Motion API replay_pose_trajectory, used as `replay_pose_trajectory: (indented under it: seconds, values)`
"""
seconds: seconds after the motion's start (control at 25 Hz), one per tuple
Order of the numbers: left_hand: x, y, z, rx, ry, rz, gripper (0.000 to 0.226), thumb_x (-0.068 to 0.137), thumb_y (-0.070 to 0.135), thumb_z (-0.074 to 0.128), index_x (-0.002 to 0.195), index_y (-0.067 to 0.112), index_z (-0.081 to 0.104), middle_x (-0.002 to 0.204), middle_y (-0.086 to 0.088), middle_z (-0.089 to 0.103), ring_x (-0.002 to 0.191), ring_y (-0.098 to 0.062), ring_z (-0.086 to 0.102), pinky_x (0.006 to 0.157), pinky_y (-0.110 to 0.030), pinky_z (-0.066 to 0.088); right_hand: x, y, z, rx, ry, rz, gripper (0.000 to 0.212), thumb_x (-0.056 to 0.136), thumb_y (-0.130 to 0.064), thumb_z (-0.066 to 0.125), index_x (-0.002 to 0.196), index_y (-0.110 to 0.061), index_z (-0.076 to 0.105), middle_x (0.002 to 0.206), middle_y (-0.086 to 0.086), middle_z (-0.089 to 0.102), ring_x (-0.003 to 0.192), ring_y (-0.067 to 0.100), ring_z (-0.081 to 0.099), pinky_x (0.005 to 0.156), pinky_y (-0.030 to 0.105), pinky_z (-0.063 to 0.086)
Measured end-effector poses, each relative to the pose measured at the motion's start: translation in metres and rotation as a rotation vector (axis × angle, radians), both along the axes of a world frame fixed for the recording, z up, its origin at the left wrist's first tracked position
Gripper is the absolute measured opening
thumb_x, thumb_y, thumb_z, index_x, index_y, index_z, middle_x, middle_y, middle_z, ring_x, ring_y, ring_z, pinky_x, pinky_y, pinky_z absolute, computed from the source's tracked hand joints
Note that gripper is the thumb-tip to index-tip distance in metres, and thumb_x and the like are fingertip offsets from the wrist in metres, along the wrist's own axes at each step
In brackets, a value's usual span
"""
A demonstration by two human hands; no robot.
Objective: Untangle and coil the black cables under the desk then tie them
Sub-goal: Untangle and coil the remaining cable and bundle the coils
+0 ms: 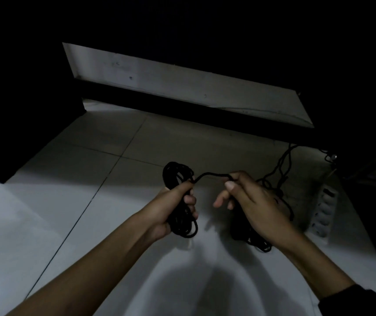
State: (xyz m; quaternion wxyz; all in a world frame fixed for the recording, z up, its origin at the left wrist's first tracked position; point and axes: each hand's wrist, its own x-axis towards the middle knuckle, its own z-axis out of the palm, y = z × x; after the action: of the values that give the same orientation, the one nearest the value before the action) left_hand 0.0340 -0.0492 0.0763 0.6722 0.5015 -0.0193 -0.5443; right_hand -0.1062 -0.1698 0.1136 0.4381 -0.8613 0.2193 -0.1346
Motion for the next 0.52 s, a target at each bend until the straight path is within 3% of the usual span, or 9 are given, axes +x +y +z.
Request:
replay_pose_trajectory:
  seconds: [0.16,0.28,0.36,0.44,0.52]
  values:
    - [-0.008,-0.009,0.004,-0.088,0.12,0.029,0.026,0.094,0.021,0.055,0.069,0.015,0.049,0.047,0.005,0.04,0.037,-0.008,0.04,0.05,-0.023,0.05,0.005,0.004,-0.002,-0.088,-0.038,0.012,0.02,0.102,-0.035,0.035,0.117,-0.028,0.047,0.088,-0.024,0.07,0.076,0.0,0.06,0.073,0.016,0.043]
    - [-0.01,-0.011,0.006,-0.142,0.217,0.019,0.027,0.092,0.023,0.058,0.068,0.015,0.051,0.047,0.006,0.041,0.039,-0.007,0.043,0.053,-0.022,0.052,0.003,0.004,-0.004,-0.171,0.027,0.067,0.025,0.101,-0.04,0.035,0.125,-0.041,0.038,0.092,-0.028,0.067,0.089,-0.013,0.055,0.076,0.003,0.037]
    - [-0.012,-0.011,0.006,-0.156,0.228,-0.003,0.022,0.093,0.023,0.056,0.072,0.015,0.052,0.049,0.005,0.042,0.042,-0.008,0.045,0.056,-0.023,0.052,0.002,0.007,-0.004,-0.297,0.066,0.123,0.025,0.1,-0.04,0.035,0.125,-0.046,0.034,0.092,-0.018,0.067,0.091,-0.006,0.058,0.076,0.012,0.043]
    - [-0.013,-0.013,0.007,-0.186,0.208,-0.029,0.016,0.093,0.02,0.053,0.079,0.013,0.054,0.052,0.004,0.042,0.044,-0.008,0.046,0.06,-0.025,0.052,0.002,0.011,-0.004,-0.428,0.053,0.158,0.028,0.1,-0.035,0.039,0.125,-0.047,0.033,0.094,-0.009,0.067,0.085,0.005,0.062,0.07,0.027,0.05]
    - [-0.012,-0.012,0.009,-0.233,0.194,-0.063,0.01,0.093,0.019,0.053,0.084,0.013,0.054,0.055,0.004,0.043,0.047,-0.008,0.047,0.063,-0.025,0.054,0.003,0.013,-0.003,-0.454,0.012,0.131,0.029,0.1,-0.035,0.041,0.125,-0.048,0.033,0.09,-0.006,0.069,0.076,0.008,0.064,0.063,0.033,0.053]
